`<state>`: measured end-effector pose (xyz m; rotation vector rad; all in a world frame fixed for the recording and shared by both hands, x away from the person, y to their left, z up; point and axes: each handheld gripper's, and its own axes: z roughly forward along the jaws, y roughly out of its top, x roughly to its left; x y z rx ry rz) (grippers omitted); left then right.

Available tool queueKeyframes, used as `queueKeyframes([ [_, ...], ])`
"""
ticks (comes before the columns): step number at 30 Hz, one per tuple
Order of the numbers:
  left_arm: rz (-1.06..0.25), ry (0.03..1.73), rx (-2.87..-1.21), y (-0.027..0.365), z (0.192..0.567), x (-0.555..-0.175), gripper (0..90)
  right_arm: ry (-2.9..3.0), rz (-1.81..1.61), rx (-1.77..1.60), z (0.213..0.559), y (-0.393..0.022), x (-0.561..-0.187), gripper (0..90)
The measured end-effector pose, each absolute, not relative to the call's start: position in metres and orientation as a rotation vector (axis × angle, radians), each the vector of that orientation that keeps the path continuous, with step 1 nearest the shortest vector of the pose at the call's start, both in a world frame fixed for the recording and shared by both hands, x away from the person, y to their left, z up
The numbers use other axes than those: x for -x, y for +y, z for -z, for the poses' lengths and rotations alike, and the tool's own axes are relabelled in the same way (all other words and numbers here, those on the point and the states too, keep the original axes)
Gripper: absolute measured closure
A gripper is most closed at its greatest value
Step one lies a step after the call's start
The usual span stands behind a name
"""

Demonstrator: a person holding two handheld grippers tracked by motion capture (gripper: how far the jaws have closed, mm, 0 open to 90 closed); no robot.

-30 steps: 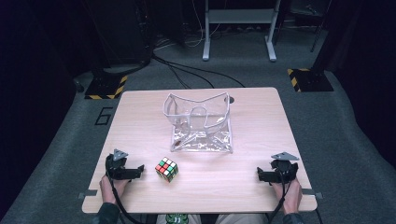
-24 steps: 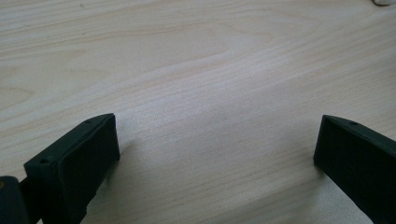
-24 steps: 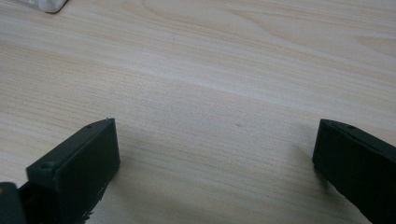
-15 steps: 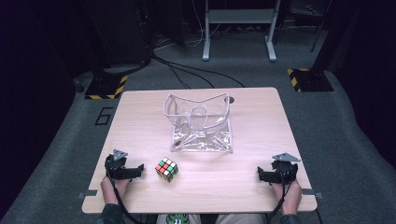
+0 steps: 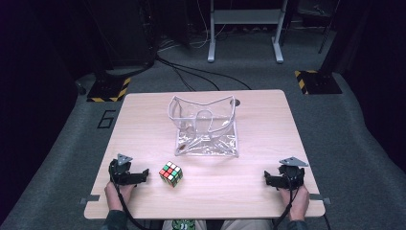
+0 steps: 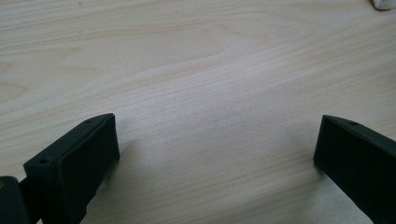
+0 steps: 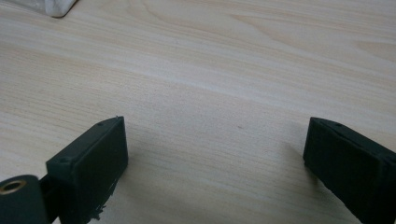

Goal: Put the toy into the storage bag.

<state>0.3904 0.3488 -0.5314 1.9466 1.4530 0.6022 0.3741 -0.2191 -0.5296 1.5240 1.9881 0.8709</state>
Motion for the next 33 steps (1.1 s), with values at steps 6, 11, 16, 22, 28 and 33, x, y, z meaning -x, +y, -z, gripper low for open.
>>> queueKeyframes([
  [6, -0.602, 1.443, -1.949, 0.346, 0.532, -0.389, 0.0, 2.013, -0.868, -1.5, 0.53, -0.219, -0.374, 4.7],
  [11, -0.582, 1.432, -1.935, 0.345, 0.531, -0.385, 0.0, 2.013, -0.869, -1.502, 0.53, -0.219, -0.374, 4.9],
  [16, -0.56, 1.425, -1.918, 0.346, 0.529, -0.38, 0.0, 1.999, -0.873, -1.515, 0.53, -0.219, -0.374, 5.8],
  [22, -0.523, 1.381, -1.887, 0.344, 0.519, -0.374, 0.1, 1.987, -0.868, -1.52, 0.53, -0.22, -0.374, 6.9],
  [28, -0.496, 1.33, -1.904, 0.334, 0.51, -0.37, 0.0, 1.981, -0.867, -1.527, 0.529, -0.22, -0.374, 7.5],
  [33, -0.487, 1.297, -1.907, 0.33, 0.502, -0.368, 0.1, 1.98, -0.867, -1.527, 0.529, -0.22, -0.374, 7.7],
])
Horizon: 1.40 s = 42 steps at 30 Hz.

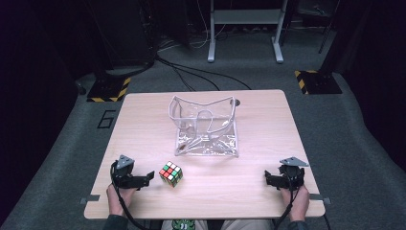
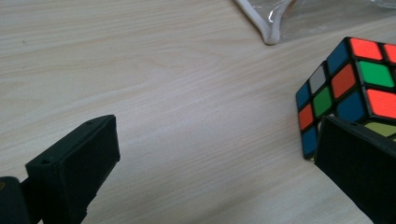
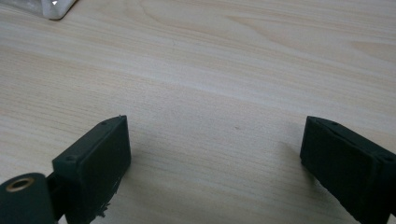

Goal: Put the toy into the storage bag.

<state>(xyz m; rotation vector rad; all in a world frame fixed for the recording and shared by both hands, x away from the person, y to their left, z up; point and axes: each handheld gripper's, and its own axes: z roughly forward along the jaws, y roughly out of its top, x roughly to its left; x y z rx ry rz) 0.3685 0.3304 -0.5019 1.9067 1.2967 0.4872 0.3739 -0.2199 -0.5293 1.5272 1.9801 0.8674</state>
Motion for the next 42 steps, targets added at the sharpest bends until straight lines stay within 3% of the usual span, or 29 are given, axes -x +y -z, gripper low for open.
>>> queueKeyframes([
  [42, -0.418, 1.104, -1.894, 0.287, 0.479, -0.358, 0.0, 1.975, -0.866, -1.528, 0.529, -0.22, -0.374, 8.4],
])
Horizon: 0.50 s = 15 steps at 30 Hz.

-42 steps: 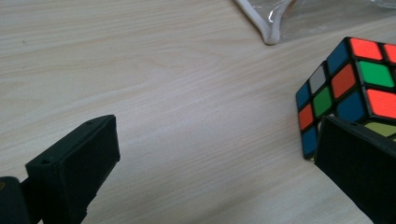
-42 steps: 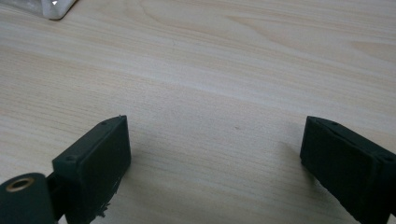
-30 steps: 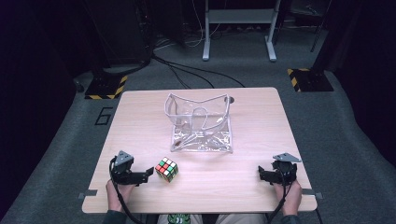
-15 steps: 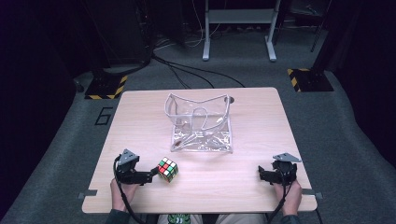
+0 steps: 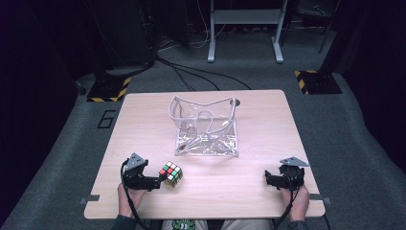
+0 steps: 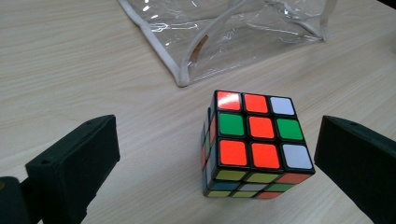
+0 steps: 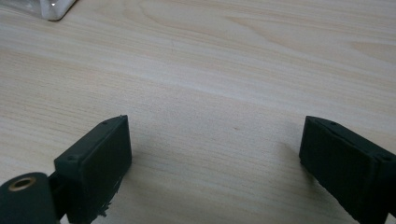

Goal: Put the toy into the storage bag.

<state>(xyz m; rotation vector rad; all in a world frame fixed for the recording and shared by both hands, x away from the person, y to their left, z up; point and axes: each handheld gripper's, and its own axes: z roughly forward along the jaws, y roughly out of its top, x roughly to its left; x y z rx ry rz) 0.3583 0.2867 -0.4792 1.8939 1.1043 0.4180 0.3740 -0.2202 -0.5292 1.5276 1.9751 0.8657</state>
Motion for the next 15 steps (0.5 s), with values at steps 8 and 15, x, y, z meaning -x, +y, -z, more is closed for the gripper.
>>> queueKeyframes([
  [8, -0.397, 1.083, -1.897, 0.28, 0.482, -0.359, 0.0, 1.973, -0.869, -1.528, 0.529, -0.22, -0.374, 8.9],
  [15, -0.386, 1.073, -1.91, 0.273, 0.486, -0.361, 0.0, 1.972, -0.869, -1.529, 0.529, -0.22, -0.374, 9.0],
])
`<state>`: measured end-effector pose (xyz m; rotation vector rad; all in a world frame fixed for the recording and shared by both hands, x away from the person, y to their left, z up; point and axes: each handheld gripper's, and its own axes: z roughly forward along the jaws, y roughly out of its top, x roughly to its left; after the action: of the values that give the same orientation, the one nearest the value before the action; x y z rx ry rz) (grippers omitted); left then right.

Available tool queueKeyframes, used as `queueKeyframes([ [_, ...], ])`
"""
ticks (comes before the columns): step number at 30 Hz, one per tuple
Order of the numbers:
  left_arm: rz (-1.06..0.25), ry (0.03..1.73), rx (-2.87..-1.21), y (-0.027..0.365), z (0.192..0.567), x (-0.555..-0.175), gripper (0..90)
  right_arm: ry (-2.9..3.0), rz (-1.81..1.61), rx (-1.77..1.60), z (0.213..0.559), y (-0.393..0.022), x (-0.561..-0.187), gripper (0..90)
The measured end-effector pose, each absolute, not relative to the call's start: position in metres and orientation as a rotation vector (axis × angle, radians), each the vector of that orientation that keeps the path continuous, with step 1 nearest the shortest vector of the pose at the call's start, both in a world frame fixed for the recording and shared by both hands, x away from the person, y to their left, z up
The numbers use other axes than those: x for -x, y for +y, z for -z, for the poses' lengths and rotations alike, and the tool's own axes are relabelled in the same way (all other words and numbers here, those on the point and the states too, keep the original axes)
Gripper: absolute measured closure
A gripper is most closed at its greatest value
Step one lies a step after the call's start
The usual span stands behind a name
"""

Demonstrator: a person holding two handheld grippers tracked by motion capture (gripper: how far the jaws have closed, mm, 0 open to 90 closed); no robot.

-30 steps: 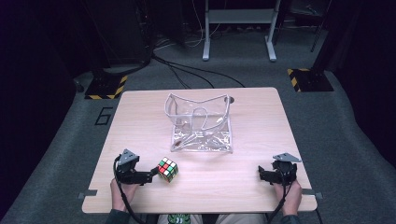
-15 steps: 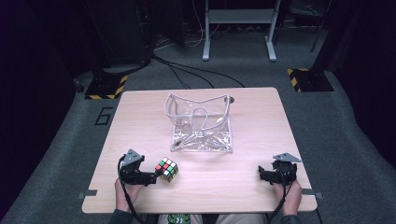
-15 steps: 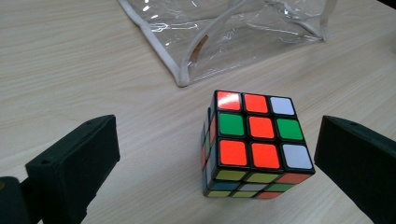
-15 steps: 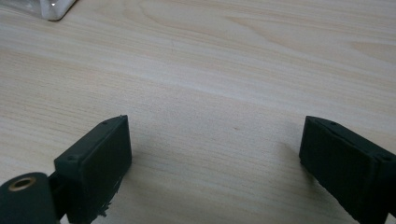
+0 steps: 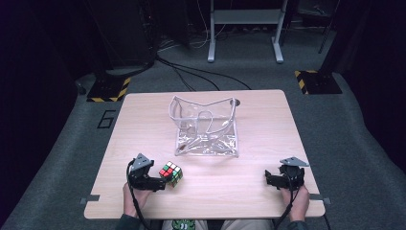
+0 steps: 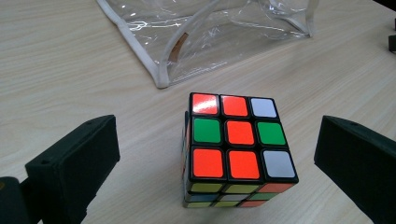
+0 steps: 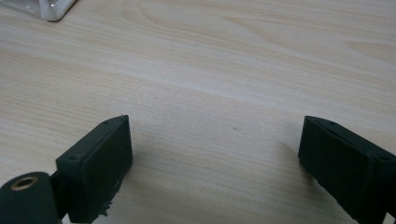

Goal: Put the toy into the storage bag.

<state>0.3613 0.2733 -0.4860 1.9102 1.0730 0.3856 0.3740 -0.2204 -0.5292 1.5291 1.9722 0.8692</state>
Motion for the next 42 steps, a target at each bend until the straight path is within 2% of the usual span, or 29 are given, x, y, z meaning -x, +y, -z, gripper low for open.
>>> queueKeyframes([
  [26, -0.375, 1.1, -1.999, 0.259, 0.509, -0.37, 0.5, 1.972, -0.87, -1.529, 0.529, -0.22, -0.374, 9.0],
  [31, -0.372, 1.087, -2.013, 0.257, 0.511, -0.37, 15.6, 1.972, -0.87, -1.528, 0.529, -0.22, -0.374, 9.0],
  [33, -0.361, 1.088, -2.016, 0.257, 0.512, -0.37, 18.1, 1.973, -0.87, -1.529, 0.529, -0.22, -0.374, 9.0],
  [36, -0.358, 1.102, -2.044, 0.255, 0.515, -0.371, 30.5, 1.972, -0.87, -1.528, 0.529, -0.22, -0.374, 9.0],
  [42, -0.389, 1.093, -2.052, 0.256, 0.514, -0.369, 33.6, 1.973, -0.87, -1.527, 0.529, -0.22, -0.374, 9.1],
])
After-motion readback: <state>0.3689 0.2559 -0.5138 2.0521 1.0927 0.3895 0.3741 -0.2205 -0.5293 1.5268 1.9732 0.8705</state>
